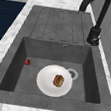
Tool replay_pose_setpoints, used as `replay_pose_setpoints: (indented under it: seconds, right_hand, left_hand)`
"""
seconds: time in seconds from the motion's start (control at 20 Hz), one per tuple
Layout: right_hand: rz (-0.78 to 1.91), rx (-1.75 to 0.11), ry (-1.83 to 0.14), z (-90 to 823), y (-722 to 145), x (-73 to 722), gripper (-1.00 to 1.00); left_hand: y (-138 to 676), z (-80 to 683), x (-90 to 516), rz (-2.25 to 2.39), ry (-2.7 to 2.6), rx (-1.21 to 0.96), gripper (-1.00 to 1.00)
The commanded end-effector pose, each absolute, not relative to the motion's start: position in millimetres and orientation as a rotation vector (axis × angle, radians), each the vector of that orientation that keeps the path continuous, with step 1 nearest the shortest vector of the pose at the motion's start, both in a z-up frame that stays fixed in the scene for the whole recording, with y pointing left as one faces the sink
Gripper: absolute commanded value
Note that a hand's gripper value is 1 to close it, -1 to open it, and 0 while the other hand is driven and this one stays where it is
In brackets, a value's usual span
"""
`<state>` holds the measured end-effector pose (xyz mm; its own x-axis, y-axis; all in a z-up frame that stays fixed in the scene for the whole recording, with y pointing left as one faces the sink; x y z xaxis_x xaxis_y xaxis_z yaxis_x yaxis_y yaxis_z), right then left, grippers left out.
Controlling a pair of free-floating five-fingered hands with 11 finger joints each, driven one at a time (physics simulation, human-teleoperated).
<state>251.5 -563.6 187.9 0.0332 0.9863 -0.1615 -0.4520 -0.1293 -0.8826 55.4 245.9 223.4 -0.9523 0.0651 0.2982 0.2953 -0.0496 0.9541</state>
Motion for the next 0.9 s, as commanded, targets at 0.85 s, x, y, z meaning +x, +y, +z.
replay_pose_setpoints:
  seconds: [0.85]
  right_hand:
    - [1.441,-0.951,-0.754,278.6,-428.1,232.7,1.00]
  left_hand:
    - [245.9,223.4,55.4,-2.130,-2.047,-0.393,0.00]
